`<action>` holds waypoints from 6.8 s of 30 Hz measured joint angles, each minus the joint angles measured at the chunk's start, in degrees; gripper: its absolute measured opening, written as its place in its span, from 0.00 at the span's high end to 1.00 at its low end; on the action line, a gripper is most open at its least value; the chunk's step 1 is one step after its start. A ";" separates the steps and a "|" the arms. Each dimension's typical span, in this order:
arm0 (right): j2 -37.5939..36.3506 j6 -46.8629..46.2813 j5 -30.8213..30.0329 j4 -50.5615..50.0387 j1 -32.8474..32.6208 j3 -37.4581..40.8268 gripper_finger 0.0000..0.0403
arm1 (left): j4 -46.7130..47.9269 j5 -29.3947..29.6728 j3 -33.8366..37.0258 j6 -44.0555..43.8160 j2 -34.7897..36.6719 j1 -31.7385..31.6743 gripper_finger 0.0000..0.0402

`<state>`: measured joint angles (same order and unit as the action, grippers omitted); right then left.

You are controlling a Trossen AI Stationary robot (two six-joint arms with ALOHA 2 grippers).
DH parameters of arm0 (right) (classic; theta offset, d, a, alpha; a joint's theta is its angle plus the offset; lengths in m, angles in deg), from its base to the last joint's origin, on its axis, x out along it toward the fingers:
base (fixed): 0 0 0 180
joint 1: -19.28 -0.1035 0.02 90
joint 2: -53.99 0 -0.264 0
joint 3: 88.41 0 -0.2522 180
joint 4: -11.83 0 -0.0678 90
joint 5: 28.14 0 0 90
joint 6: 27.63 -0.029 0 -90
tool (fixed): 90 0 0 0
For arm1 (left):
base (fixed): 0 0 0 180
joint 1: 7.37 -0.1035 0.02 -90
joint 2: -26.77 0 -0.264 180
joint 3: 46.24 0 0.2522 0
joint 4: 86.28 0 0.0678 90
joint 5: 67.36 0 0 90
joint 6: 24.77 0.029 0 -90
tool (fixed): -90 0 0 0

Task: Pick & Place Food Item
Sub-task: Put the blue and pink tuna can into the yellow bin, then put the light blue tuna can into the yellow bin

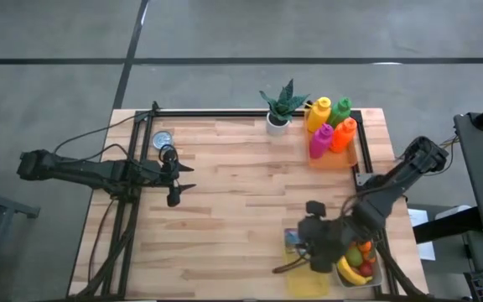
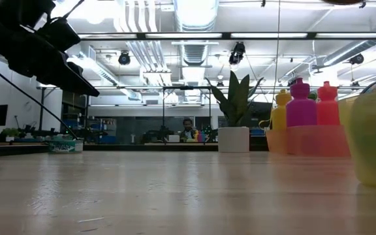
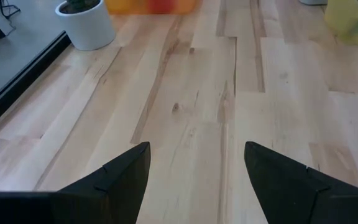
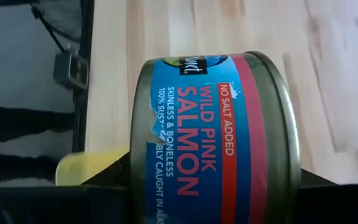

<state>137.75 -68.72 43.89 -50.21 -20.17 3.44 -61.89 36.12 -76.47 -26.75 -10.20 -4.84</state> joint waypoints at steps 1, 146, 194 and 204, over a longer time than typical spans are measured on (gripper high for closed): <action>-0.15 -1.51 -0.02 -0.63 -1.19 0.37 0.58 | 0.02 0.01 0.00 0.00 0.00 -0.01 0.34; -28.08 14.50 -15.04 45.61 23.32 33.70 0.37 | 4.74 10.15 0.02 7.36 0.00 -0.39 0.34; -28.06 5.16 -18.16 46.11 30.00 38.95 0.37 | 36.69 -12.69 -25.44 -35.09 -31.62 -50.76 0.34; -28.06 5.06 -18.16 46.09 30.02 38.95 0.37 | 34.25 -10.52 -25.44 -31.12 -42.50 -51.77 0.34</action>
<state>109.69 -63.66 25.72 -4.12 9.85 42.38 -27.63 25.60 -101.91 -57.87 -52.70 -56.61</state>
